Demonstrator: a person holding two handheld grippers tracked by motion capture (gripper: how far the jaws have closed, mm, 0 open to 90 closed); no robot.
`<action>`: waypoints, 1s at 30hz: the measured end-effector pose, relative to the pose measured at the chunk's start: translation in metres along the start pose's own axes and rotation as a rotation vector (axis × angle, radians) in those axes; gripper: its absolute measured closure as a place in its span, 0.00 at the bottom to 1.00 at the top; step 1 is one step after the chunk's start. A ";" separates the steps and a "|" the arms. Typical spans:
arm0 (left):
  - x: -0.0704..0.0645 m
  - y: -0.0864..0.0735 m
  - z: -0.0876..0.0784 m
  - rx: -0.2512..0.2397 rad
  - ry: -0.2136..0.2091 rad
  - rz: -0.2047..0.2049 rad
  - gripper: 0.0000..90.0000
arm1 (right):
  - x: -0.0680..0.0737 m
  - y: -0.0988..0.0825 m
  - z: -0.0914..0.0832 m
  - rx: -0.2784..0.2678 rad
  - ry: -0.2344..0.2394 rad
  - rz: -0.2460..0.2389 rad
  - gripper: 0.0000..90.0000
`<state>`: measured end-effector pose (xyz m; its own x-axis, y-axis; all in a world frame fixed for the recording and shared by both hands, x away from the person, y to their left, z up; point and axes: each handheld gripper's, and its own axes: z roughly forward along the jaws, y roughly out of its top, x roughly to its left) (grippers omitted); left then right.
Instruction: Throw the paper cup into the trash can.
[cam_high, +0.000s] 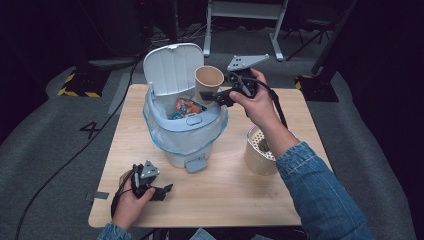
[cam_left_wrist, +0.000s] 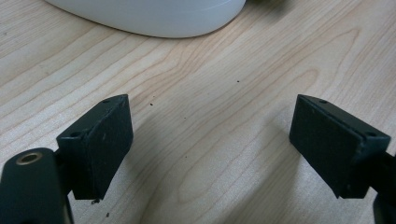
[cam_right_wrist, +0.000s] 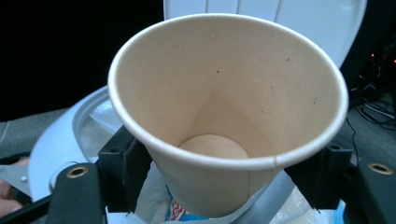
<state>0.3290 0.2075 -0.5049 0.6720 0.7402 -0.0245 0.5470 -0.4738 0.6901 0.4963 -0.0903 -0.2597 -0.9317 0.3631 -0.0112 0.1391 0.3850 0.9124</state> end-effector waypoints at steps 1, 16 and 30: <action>0.000 0.000 0.000 0.000 0.000 0.000 0.15 | 0.000 0.000 0.001 0.017 0.000 0.006 0.32; 0.000 0.000 0.000 0.000 0.000 0.001 0.15 | 0.008 -0.002 0.018 0.091 -0.015 0.005 0.31; 0.000 0.000 0.000 0.000 0.000 0.001 0.15 | 0.018 -0.006 0.018 0.017 -0.113 -0.138 0.18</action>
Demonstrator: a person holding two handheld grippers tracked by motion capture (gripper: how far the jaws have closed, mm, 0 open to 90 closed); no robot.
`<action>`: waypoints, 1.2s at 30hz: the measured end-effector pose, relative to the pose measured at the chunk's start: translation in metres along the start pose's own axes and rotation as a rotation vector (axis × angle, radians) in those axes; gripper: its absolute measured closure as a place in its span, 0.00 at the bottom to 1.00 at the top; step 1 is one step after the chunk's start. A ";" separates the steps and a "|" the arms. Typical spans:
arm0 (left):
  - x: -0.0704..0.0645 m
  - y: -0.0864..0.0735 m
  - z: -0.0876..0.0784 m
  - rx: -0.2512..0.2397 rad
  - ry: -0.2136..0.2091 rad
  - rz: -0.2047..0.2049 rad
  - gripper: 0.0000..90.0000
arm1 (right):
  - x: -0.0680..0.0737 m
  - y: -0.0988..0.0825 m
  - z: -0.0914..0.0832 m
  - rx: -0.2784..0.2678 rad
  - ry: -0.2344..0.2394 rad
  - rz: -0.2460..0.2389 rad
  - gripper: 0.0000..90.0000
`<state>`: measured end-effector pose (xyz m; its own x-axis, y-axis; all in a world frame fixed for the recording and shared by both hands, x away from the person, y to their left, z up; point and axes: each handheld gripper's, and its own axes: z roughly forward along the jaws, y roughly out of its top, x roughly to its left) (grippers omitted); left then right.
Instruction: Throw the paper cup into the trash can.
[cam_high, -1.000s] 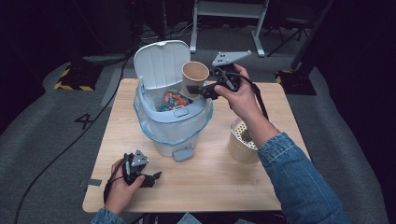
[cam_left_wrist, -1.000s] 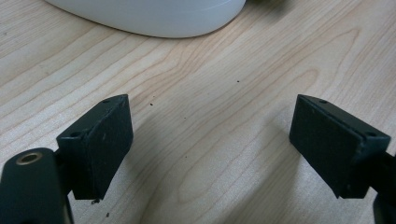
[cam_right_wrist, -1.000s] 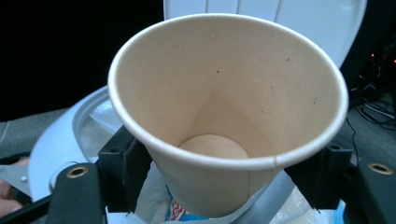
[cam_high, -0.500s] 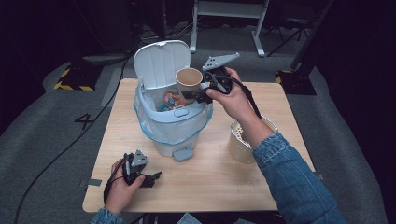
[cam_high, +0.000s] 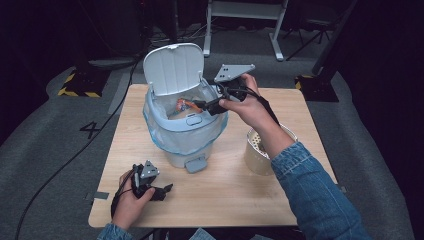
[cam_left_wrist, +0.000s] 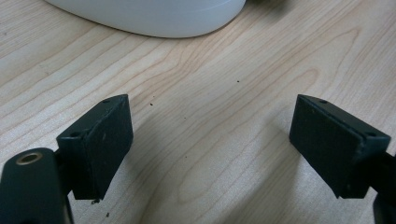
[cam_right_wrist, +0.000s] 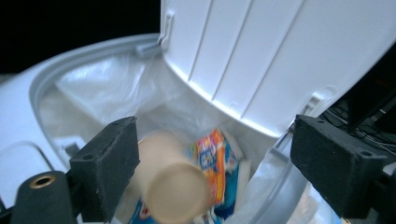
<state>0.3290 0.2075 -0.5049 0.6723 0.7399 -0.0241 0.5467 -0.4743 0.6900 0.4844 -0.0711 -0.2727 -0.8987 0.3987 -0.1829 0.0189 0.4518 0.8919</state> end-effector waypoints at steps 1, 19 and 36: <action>0.000 0.000 0.000 0.000 0.000 0.000 0.15 | 0.000 0.001 -0.002 -0.012 -0.004 0.008 0.18; 0.002 -0.001 -0.001 0.004 0.006 0.006 0.15 | -0.011 -0.002 -0.078 -0.037 0.046 0.123 0.40; 0.007 -0.005 -0.005 -0.001 0.008 -0.001 0.16 | -0.027 -0.043 -0.158 0.010 -0.045 0.170 0.41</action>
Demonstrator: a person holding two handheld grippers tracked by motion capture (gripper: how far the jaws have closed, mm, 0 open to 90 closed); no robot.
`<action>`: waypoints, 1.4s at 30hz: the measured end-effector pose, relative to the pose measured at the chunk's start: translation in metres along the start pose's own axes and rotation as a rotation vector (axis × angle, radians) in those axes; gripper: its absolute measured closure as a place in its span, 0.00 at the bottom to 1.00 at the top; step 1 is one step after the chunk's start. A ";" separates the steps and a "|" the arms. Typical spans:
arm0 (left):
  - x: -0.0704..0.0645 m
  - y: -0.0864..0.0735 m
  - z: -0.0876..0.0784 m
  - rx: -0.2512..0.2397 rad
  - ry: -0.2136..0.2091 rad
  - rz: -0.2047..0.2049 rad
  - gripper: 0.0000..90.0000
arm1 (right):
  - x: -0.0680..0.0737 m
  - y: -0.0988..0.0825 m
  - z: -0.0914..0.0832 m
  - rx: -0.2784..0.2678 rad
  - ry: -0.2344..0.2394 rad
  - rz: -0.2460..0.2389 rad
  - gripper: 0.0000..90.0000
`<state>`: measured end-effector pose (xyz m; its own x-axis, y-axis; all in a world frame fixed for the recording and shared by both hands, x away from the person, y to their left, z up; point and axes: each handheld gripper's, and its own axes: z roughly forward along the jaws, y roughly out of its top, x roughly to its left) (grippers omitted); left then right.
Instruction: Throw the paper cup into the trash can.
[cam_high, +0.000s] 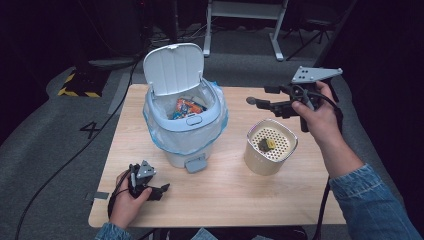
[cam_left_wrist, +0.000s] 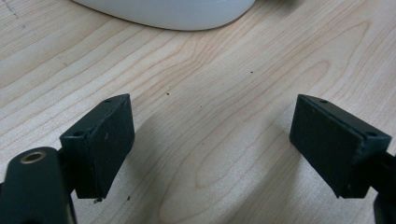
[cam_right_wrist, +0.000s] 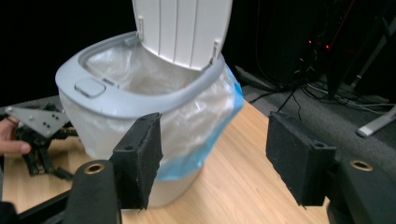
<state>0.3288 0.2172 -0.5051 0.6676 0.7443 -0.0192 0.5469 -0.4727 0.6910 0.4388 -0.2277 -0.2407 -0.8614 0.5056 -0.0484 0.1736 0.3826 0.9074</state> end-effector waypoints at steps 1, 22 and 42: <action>0.000 0.000 0.000 0.001 0.001 -0.001 0.16 | -0.001 -0.002 -0.004 0.008 0.007 0.001 0.41; 0.000 0.000 0.000 0.000 0.001 -0.003 0.16 | 0.001 -0.075 -0.068 0.082 -0.060 0.022 0.36; 0.000 0.000 0.000 0.001 0.001 -0.003 0.16 | 0.003 -0.161 -0.086 0.134 -0.107 0.117 0.35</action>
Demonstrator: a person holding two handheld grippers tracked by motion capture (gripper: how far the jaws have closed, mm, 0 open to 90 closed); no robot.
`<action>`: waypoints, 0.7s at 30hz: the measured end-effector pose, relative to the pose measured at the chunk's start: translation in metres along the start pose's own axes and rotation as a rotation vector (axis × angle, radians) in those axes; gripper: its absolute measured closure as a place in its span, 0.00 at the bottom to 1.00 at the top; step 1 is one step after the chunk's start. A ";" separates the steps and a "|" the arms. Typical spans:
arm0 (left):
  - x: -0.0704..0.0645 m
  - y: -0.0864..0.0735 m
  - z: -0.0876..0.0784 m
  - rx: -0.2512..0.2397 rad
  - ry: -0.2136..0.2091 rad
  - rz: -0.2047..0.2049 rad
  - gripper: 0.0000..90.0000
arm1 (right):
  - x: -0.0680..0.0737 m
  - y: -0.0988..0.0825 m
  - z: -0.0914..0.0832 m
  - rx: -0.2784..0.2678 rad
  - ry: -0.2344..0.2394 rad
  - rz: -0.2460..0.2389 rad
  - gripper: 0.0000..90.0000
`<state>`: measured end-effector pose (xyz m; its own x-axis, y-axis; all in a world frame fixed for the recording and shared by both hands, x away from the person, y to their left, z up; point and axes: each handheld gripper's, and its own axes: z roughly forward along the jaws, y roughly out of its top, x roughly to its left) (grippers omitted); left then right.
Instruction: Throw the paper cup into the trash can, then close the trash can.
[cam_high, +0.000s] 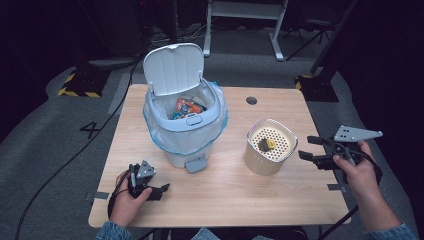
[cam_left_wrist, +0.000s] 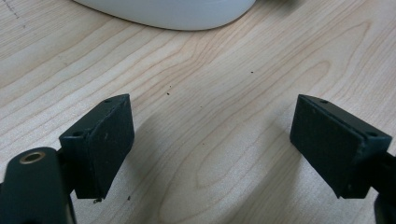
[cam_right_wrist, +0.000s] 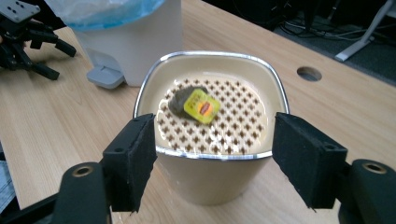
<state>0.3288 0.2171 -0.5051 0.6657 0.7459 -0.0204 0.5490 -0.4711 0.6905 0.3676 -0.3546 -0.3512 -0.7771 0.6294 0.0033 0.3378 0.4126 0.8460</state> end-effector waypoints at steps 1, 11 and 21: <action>0.000 0.000 0.000 0.000 0.001 0.000 0.16 | 0.000 -0.005 0.001 0.008 -0.001 0.007 0.35; 0.000 0.000 0.000 0.000 0.001 0.001 0.16 | 0.003 -0.059 0.017 0.075 -0.045 0.045 0.34; -0.002 0.000 -0.001 -0.013 0.009 0.000 0.22 | 0.010 -0.116 0.047 0.142 -0.101 0.112 0.30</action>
<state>0.3264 0.2163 -0.5041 0.6614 0.7499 -0.0141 0.5423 -0.4651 0.6997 0.3453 -0.3649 -0.4749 -0.6754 0.7367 0.0337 0.4965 0.4205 0.7594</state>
